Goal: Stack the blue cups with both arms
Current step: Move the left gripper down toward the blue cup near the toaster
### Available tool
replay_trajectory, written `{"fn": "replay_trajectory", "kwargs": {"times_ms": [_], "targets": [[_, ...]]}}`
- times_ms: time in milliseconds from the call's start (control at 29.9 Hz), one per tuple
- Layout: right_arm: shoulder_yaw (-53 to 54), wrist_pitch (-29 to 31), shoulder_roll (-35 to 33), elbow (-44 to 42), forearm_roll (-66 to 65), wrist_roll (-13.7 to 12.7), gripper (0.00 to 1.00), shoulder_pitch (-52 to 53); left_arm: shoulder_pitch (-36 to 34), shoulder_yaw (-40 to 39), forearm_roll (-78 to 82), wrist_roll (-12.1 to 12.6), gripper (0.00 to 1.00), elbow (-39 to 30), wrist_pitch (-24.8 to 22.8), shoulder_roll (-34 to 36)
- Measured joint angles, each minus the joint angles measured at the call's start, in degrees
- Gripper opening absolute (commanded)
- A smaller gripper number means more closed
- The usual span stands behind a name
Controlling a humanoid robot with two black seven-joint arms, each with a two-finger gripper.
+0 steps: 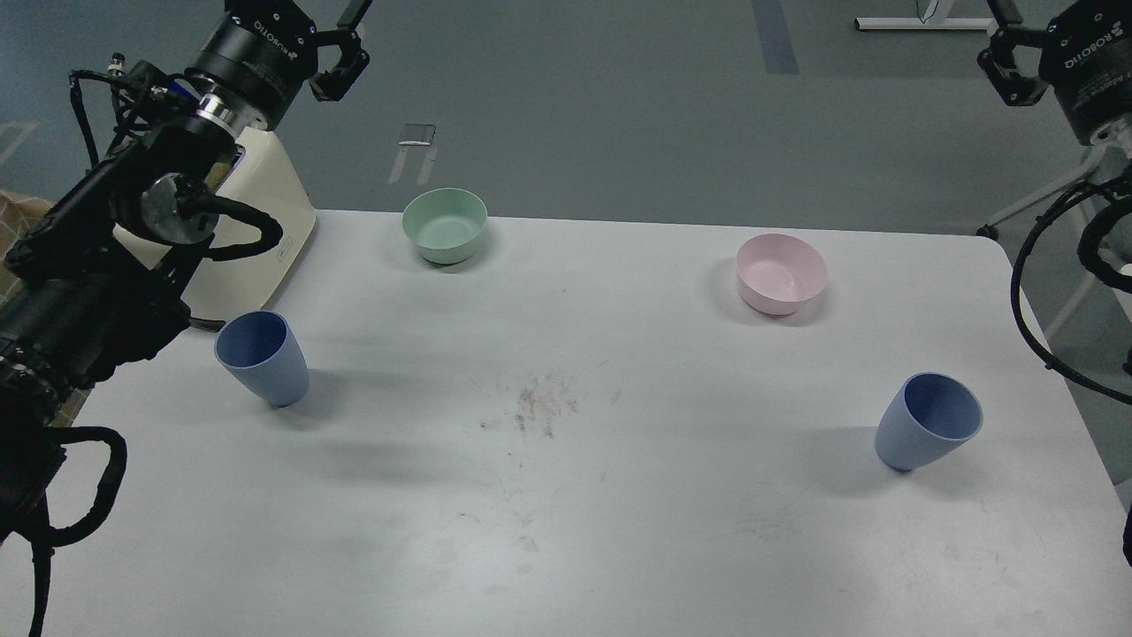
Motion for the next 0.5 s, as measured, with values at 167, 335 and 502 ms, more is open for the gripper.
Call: {"fn": "replay_trajectory", "kwargs": {"times_ms": [167, 335, 502], "targets": [[-0.2, 0.0, 0.0, 0.2, 0.1, 0.1, 1.0, 0.0, 0.8, 0.0, 0.1, 0.0, 0.98, 0.1, 0.0, -0.1], [-0.2, 0.0, -0.1, 0.9, 0.4, 0.0, 1.0, -0.2, 0.8, 0.4, 0.0, -0.1, 0.98, 0.0, 0.0, 0.2], [-0.3, 0.0, -0.6, 1.1, 0.4, -0.2, 1.0, -0.2, 2.1, 2.4, 0.4, -0.1, 0.98, 0.3, 0.0, 1.3]]}}
